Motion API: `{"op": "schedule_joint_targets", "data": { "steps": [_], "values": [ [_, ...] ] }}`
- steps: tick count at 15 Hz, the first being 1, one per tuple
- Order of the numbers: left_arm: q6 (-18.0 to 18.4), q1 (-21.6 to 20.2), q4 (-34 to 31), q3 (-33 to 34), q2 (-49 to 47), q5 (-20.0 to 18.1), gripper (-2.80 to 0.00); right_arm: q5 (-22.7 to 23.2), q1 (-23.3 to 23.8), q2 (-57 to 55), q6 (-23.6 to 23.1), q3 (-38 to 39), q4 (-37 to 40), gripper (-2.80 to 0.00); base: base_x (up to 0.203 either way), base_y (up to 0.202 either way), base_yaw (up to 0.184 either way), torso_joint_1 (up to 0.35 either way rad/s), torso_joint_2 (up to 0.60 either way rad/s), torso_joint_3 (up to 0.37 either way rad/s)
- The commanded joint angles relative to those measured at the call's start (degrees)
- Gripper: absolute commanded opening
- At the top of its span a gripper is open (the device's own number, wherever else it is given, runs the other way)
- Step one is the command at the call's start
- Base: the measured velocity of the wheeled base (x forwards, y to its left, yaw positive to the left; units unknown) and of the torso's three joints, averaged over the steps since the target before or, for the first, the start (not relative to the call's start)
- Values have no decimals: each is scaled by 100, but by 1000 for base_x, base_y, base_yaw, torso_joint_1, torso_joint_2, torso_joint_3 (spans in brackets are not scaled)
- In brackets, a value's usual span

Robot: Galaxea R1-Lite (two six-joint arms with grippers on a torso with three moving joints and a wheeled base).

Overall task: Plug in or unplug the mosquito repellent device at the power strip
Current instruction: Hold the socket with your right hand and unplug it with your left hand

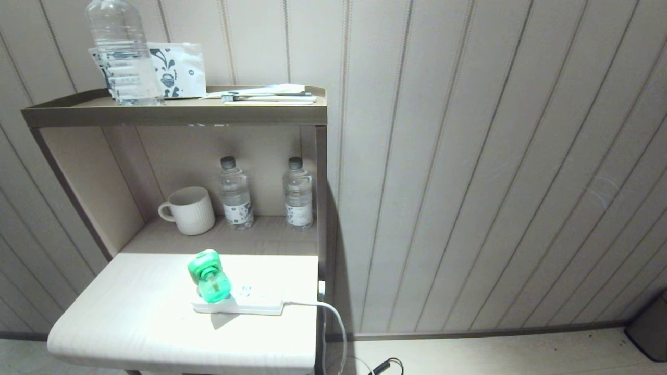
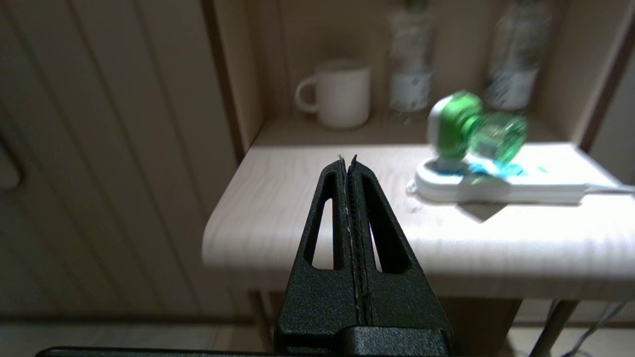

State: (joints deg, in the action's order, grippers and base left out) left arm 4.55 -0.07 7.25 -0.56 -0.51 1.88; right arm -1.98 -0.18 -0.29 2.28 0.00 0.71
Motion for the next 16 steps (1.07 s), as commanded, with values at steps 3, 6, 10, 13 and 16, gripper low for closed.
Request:
{"op": "schedule_joint_targets", "data": {
  "steps": [3, 6, 10, 13, 16],
  "values": [
    [-20, -1, -262, 56, 51, -277, -280, 5, 1, 1, 1, 0, 0, -280, 0, 0, 0, 0, 0, 0],
    [178, -1, -250, 56, 51, -320, -280, -4, 1, -6, 1, 0, 0, -280, 0, 0, 0, 0, 0, 0],
    [-123, -1, -212, 56, 51, -329, -280, -4, 1, 3, 1, 0, 0, -280, 0, 0, 0, 0, 0, 0],
    [-200, -1, -198, 56, 51, -320, -280, 5, 1, -2, 1, 0, 0, -280, 0, 0, 0, 0, 0, 0],
    [-269, -1, -198, 56, 51, -268, -280, 4, 1, 3, 1, 0, 0, -280, 0, 0, 0, 0, 0, 0]
  ]
}}
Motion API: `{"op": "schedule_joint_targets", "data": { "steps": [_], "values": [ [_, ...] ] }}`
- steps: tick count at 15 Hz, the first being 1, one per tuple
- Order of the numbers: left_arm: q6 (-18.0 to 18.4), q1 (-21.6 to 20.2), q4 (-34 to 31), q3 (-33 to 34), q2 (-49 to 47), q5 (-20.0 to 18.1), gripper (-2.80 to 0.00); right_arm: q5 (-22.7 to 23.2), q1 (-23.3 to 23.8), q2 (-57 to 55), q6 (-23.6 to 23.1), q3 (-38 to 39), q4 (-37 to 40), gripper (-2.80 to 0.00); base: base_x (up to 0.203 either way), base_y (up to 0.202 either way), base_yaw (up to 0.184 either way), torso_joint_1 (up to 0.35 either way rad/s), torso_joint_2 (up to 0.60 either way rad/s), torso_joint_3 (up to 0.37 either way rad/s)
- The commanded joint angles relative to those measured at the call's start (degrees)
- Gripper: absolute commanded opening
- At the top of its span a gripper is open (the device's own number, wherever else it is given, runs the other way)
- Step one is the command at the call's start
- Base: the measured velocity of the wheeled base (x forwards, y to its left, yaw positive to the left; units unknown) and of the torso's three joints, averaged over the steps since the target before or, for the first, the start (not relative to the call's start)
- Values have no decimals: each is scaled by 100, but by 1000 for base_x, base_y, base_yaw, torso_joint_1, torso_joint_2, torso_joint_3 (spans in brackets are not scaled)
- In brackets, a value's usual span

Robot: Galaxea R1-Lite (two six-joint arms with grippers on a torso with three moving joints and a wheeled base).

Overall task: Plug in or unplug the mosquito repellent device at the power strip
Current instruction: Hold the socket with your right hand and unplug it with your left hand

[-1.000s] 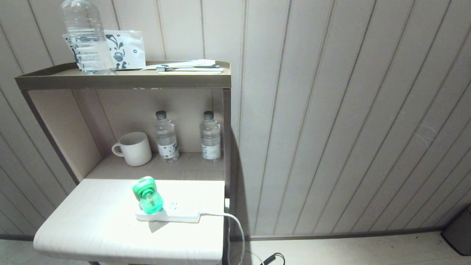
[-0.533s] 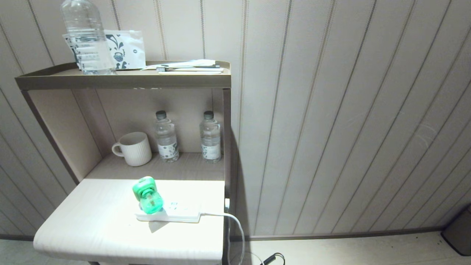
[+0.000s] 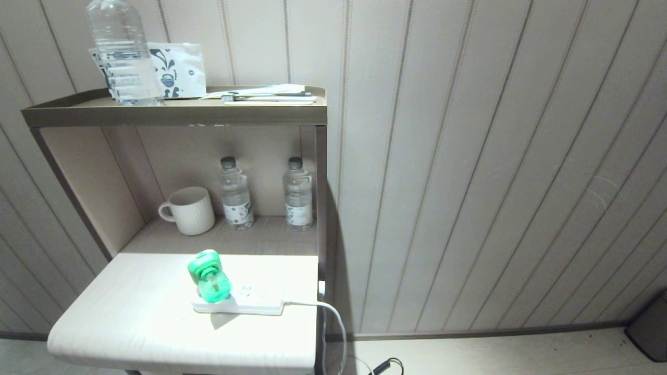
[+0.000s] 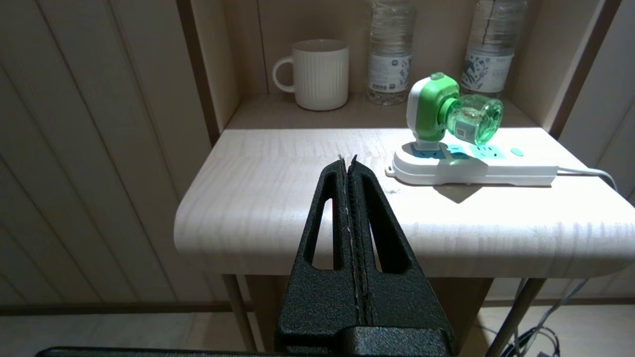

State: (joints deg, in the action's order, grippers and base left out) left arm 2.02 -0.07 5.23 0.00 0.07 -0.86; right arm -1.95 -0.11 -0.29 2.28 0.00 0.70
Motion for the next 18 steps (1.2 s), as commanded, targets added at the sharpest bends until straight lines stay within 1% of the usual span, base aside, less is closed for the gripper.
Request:
{"op": "schedule_joint_targets", "data": {
  "steps": [1, 2, 7, 16, 18],
  "values": [
    [-124, -1, 8, 0, -7, 22, -280, -5, -6, 3, 1, 0, 0, -280, 0, 0, 0, 0, 0, 0],
    [-184, -1, 13, 0, -7, 32, -280, 2, -6, 3, 1, 0, 0, -280, 0, 0, 0, 0, 0, 0],
    [-210, -1, 22, 0, -7, 33, -280, 2, -6, 3, 1, 0, 0, -280, 0, 0, 0, 0, 0, 0],
    [-184, -1, 22, 0, -7, 34, -280, -6, -6, -5, 1, 0, 0, -280, 0, 0, 0, 0, 0, 0],
    [-146, -1, -42, -16, -9, 94, -280, -6, -6, -6, 1, 0, 0, -280, 0, 0, 0, 0, 0, 0]
  ]
}}
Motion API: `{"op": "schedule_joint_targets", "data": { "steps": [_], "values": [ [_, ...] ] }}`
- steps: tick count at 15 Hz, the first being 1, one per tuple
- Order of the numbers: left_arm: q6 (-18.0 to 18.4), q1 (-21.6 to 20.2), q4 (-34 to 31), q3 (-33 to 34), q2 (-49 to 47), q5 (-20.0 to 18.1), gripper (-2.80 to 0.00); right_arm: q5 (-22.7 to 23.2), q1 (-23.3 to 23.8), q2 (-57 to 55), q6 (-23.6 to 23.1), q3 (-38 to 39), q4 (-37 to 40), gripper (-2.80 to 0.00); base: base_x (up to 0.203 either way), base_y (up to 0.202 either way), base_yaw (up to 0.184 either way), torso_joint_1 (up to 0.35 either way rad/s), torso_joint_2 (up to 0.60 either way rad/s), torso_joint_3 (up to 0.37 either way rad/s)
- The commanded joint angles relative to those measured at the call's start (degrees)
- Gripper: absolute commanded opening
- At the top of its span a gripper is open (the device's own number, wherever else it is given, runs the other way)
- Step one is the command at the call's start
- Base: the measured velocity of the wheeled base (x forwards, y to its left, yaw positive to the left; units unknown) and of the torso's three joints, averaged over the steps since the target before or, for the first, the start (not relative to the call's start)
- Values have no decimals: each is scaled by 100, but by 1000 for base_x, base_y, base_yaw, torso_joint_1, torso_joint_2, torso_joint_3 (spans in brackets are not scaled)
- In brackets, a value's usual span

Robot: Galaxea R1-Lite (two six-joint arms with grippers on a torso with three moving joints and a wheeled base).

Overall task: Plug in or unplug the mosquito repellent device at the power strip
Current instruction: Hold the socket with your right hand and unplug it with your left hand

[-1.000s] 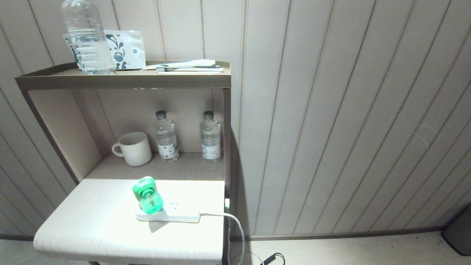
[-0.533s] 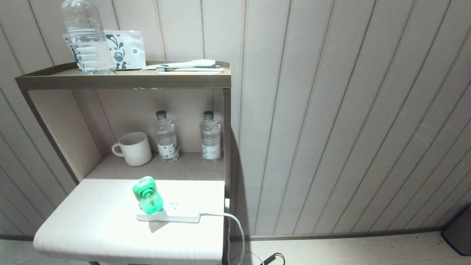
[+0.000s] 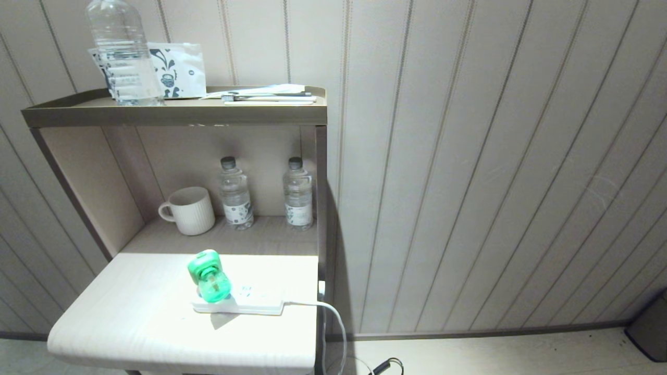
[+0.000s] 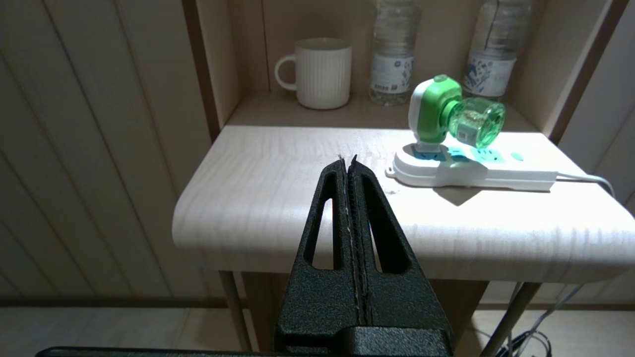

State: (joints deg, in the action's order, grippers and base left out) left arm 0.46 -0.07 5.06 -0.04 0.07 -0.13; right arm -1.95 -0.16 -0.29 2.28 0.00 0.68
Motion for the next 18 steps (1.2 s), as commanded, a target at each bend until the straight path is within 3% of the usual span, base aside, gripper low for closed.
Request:
{"op": "schedule_joint_targets", "data": {
  "steps": [1, 4, 8, 11, 13, 15, 18],
  "values": [
    [9, -1, -82, -202, -42, 67, -280, -7, -2, -6, 1, 0, 2, -280, 0, 0, 0, 0, 0, 0],
    [7, -1, -746, -1877, -600, 93, -280, 2, -2, 3, 1, 0, 2, -280, 0, 0, 0, 0, 0, 0],
    [-67, -7, -1853, -4193, -2708, -43, -280, 2, -2, -6, -8, 0, 2, -280, 0, 0, 0, 0, 0, 0],
    [-352, -8, -3011, -6245, -4445, -80, -280, 2, -2, -6, -8, 0, 2, -280, 0, 0, 0, 0, 0, 0],
    [-848, 64, -4242, -7887, -5660, -92, -280, 2, -2, -6, -17, 0, 2, -280, 0, 0, 0, 0, 0, 0],
    [-1653, 503, -5730, -9179, -6833, -97, -280, 2, -2, -6, -8, 0, 2, -280, 0, 0, 0, 0, 0, 0],
    [-3245, 1630, -7074, -9848, -8126, -100, -280, 2, -2, 3, -8, 0, 2, -280, 0, 0, 0, 0, 0, 0]
  ]
}}
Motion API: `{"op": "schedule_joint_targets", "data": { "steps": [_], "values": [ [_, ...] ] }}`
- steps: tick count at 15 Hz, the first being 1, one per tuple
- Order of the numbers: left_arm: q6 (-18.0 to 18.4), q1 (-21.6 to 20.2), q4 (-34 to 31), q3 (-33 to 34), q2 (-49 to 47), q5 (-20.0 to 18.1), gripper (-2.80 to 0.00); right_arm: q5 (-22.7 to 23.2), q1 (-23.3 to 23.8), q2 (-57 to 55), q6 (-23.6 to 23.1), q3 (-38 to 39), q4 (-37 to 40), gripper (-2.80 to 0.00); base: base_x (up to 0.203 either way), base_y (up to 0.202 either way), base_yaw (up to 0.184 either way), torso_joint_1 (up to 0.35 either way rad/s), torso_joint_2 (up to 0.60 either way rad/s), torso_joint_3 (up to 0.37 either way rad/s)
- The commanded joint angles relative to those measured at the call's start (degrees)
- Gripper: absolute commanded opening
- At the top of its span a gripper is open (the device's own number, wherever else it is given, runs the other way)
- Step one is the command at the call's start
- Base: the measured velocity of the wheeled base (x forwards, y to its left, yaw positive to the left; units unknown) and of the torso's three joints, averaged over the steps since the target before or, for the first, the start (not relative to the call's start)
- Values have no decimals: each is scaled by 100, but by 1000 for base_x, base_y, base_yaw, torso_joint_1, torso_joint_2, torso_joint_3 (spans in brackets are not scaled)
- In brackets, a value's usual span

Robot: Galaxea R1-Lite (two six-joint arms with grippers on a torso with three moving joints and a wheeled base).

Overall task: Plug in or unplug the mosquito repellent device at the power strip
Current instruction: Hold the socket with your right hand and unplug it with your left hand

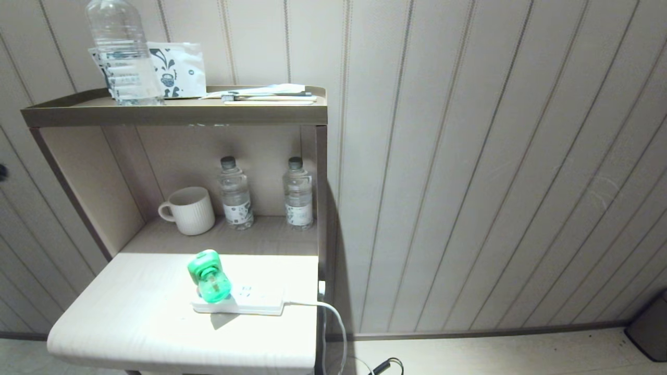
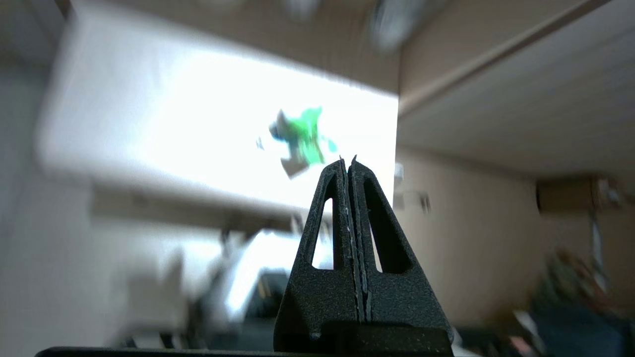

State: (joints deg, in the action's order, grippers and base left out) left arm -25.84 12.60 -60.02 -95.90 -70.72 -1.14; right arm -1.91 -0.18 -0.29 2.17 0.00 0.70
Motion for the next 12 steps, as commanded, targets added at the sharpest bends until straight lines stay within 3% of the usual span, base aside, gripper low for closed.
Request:
{"op": "schedule_joint_targets", "data": {
  "steps": [1, 3, 6, 12],
  "values": [
    [-1112, 536, -736, -315, -1426, 0, -280, -2, 1, -6, 3, 0, 1, -280, 0, 0, 0, 0, 0, 0],
    [-1925, 786, -939, -277, -2017, -4, -280, -2, 1, 2, 3, 0, 1, -280, 0, 0, 0, 0, 0, 0],
    [-2662, 961, -943, -266, -2361, -86, -280, -2, 1, -6, -6, 0, 1, -280, 0, 0, 0, 0, 0, 0],
    [-3233, 1008, -593, -263, -2771, -169, -280, -2, 1, 3, 3, 0, 1, -280, 0, 0, 0, 0, 0, 0]
  ]
}}
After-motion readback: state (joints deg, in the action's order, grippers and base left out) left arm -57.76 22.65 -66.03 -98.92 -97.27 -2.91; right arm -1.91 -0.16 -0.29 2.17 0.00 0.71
